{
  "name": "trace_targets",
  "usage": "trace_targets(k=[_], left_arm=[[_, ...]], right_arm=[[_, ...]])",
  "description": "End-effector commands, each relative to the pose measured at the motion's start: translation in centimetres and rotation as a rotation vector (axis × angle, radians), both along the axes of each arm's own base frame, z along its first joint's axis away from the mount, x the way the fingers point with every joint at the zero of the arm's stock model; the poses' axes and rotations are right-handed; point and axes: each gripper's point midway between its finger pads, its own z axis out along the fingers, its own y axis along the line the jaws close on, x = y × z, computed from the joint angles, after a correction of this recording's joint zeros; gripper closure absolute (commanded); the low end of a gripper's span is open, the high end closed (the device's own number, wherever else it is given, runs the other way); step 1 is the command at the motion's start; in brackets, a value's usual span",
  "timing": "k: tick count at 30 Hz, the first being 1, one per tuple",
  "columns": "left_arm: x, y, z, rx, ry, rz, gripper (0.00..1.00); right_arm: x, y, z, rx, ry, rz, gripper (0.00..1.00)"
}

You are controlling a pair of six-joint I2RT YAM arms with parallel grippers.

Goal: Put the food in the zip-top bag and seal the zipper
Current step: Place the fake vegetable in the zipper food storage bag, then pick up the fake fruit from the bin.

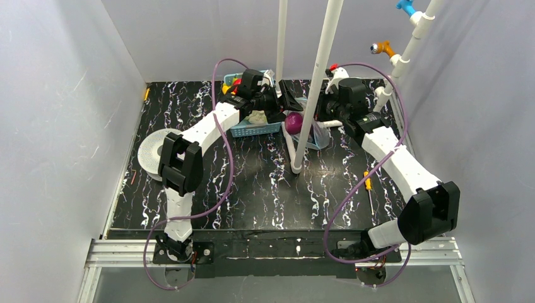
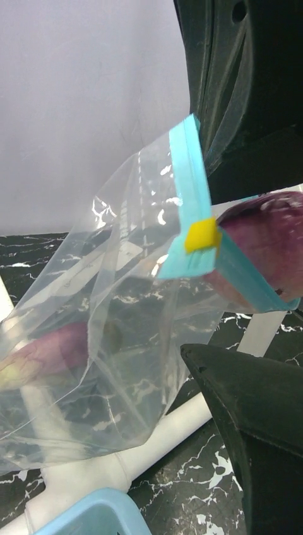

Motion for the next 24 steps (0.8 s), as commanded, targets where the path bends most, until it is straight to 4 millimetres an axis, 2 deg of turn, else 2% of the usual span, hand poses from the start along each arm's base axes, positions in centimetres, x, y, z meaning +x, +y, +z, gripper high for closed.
trace_targets(k=[1, 3, 5, 8, 12, 16, 24], left_arm=[[-1.5, -0.3, 4.0, -0.08, -0.054, -0.041, 0.24], [-1.6, -0.5, 4.2, -0.103, -0.048, -0.043, 0.29], [-1.7, -0.4, 4.2, -0.103, -0.043, -0.03, 0.29], [-1.6, 0.5, 4.3, -0.073, -0.036, 0.027, 0.21], [-1.2, 3.1, 4.3, 0.04, -0.035, 0.169, 0.19], [-1.5, 4.6, 4.8, 0.102, -0.066, 0.196, 0.18], [-1.4, 9.5, 2.2, 0.286, -0.063, 0.237, 0.18]], right_arm=[[0.8, 0.8, 1.0, 0.022, -0.045, 0.022, 0.99], [0.8, 0.8, 1.0, 0.022, -0.044, 0.021, 0.99], [0.8, 0.7, 1.0, 0.02, -0.043, 0.019, 0.99], [0.9, 0.7, 0.8, 0.017, -0.039, 0.017, 0.99], [1.1, 0.7, 0.3, 0.006, -0.02, 0.01, 0.99], [1.3, 0.6, 0.1, -0.002, -0.009, 0.001, 0.99], [1.4, 0.5, 0.2, -0.005, -0.012, -0.007, 0.99]])
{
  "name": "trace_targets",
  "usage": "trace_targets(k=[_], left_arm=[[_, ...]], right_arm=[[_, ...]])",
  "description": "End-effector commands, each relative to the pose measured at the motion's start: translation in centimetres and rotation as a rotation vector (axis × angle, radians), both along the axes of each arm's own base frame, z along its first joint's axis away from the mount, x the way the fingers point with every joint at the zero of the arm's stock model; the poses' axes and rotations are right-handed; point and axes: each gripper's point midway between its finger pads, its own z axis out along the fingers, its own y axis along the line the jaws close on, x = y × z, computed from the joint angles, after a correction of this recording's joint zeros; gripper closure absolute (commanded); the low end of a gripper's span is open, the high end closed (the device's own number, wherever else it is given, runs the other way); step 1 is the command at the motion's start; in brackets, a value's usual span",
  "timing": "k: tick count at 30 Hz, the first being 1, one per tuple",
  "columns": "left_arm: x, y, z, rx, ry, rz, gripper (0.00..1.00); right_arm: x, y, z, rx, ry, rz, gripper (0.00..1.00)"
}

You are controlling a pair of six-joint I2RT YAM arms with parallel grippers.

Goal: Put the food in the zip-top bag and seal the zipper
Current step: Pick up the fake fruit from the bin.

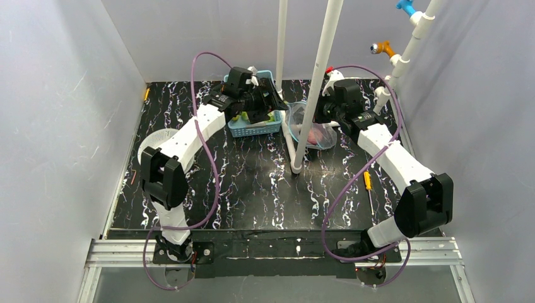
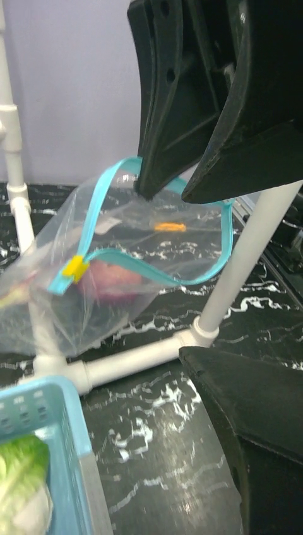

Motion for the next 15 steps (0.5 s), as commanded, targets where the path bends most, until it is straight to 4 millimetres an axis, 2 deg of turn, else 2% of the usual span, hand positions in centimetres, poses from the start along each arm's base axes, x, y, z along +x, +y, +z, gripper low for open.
trace_targets(k=[1, 5, 7, 11, 15], left_arm=[[0.1, 4.4, -0.9, 0.121, 0.004, 0.06, 0.18], [1.3, 7.3, -1.9, 0.152, 0.006, 0.116, 0.17], [2.0, 8.0, -2.1, 0.184, -0.023, 0.108, 0.17], [4.0, 9.0, -2.8, 0.327, -0.111, 0.048, 0.16], [6.4, 11.0, -4.4, 0.484, -0.13, 0.09, 0.14]], right_arm=[[0.7, 0.3, 2.7, 0.023, -0.071, -0.002, 0.99], [0.8, 0.4, 2.5, 0.025, -0.066, 0.0, 0.99], [0.8, 0.5, 2.4, 0.026, -0.066, 0.002, 0.99], [1.0, 0.6, 2.1, 0.025, -0.058, 0.004, 0.99], [1.2, 0.7, 1.7, 0.023, -0.049, 0.006, 0.99]])
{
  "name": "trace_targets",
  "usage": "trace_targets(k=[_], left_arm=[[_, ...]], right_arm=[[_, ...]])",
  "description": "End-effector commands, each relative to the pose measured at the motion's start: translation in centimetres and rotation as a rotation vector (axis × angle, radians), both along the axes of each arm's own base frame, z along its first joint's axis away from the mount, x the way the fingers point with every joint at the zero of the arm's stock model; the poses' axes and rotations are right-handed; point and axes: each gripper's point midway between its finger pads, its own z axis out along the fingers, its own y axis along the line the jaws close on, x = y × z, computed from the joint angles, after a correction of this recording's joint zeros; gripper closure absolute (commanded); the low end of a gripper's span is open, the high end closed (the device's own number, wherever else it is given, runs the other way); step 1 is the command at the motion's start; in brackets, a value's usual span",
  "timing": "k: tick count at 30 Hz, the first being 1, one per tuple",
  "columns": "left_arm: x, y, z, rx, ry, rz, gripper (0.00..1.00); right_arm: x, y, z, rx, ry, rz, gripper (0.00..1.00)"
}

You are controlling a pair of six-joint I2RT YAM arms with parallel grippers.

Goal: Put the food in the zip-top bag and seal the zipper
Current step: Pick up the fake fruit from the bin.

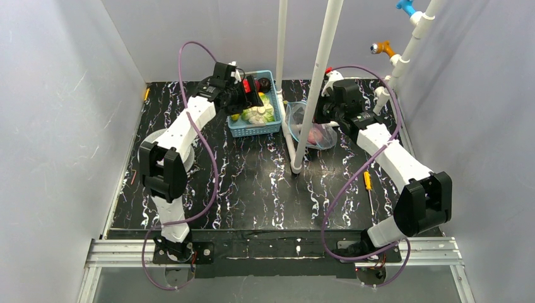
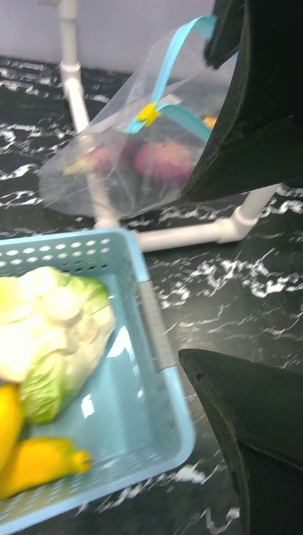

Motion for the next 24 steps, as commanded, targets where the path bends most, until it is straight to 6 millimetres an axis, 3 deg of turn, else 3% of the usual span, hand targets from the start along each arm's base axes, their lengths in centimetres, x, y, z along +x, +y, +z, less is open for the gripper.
trace_targets(k=[1, 12, 17, 24], left_arm=[[2.6, 2.9, -1.1, 0.236, -0.064, 0.039, 0.13], [9.6, 6.1, -2.8, 0.353, -0.257, 0.336, 0.29], [11.0, 5.5, -4.1, 0.221, -0.311, 0.45, 0.41], [11.7, 6.2, -6.9, 0.143, -0.274, 0.624, 0.42]], right_arm=[[1.1, 0.7, 2.0, 0.025, -0.055, 0.006, 0.99], [1.8, 1.1, 0.6, 0.018, -0.008, 0.017, 0.99], [1.9, 1.5, 0.1, 0.024, 0.012, 0.032, 0.99], [2.1, 1.3, -0.3, 0.019, 0.025, 0.027, 0.99]])
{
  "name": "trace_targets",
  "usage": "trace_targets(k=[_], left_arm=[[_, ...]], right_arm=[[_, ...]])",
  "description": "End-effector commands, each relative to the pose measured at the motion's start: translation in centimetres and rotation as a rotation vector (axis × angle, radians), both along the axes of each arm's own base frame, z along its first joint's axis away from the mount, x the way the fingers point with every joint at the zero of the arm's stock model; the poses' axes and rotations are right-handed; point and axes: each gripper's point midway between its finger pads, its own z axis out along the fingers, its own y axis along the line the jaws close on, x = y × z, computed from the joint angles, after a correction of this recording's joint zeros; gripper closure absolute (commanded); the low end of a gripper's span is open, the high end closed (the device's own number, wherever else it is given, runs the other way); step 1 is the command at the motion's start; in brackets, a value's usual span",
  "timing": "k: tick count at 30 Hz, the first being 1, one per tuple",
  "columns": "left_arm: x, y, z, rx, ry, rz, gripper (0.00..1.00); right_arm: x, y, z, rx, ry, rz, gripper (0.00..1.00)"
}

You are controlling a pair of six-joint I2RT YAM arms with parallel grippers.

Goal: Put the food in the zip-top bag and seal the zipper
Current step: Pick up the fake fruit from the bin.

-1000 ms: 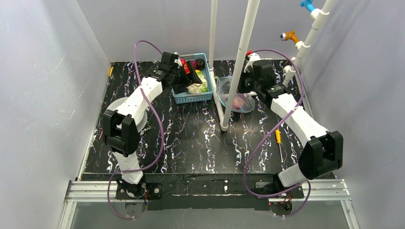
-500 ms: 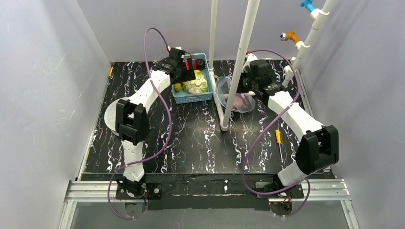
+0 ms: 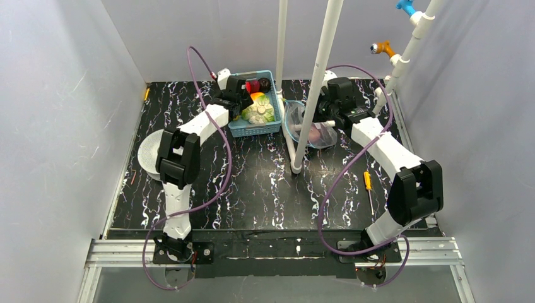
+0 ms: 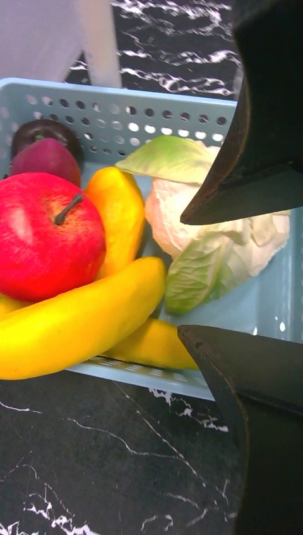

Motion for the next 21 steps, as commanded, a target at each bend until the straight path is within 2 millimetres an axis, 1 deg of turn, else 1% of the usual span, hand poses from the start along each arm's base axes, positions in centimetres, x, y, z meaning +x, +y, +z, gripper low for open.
trace_targets(k=[1, 4, 7, 10, 12, 15, 19, 21], left_arm=[[1.7, 1.2, 1.0, -0.084, -0.1, 0.179, 0.41], [2.6, 1.3, 0.4, -0.104, -0.135, 0.208, 0.39], [2.9, 1.5, -0.7, -0.117, -0.127, 0.254, 0.4], [3.4, 1.4, -1.3, -0.132, -0.131, 0.273, 0.41], [3.7, 1.4, -1.8, -0.14, -0.132, 0.289, 0.43], [3.7, 2.1, -2.7, -0.131, -0.132, 0.344, 0.49], [4.4, 2.3, -3.3, -0.099, -0.153, 0.344, 0.52], [4.7, 2.4, -3.2, -0.076, -0.16, 0.333, 0.56]], right_arm=[[0.7, 0.4, 1.7, 0.029, -0.026, 0.011, 0.99], [0.7, 0.5, 1.6, 0.03, -0.024, 0.014, 0.99], [0.8, 0.2, 1.5, 0.021, -0.025, 0.003, 0.99], [0.9, 0.1, 1.4, 0.018, -0.025, 0.0, 0.99], [0.9, 0.1, 1.4, 0.02, -0.022, 0.003, 0.99], [0.9, 0.1, 1.2, 0.019, -0.019, 0.004, 0.99], [1.1, 0.0, 1.1, 0.018, -0.016, 0.0, 0.99], [1.1, 0.0, 1.0, 0.018, -0.014, -0.002, 0.99]])
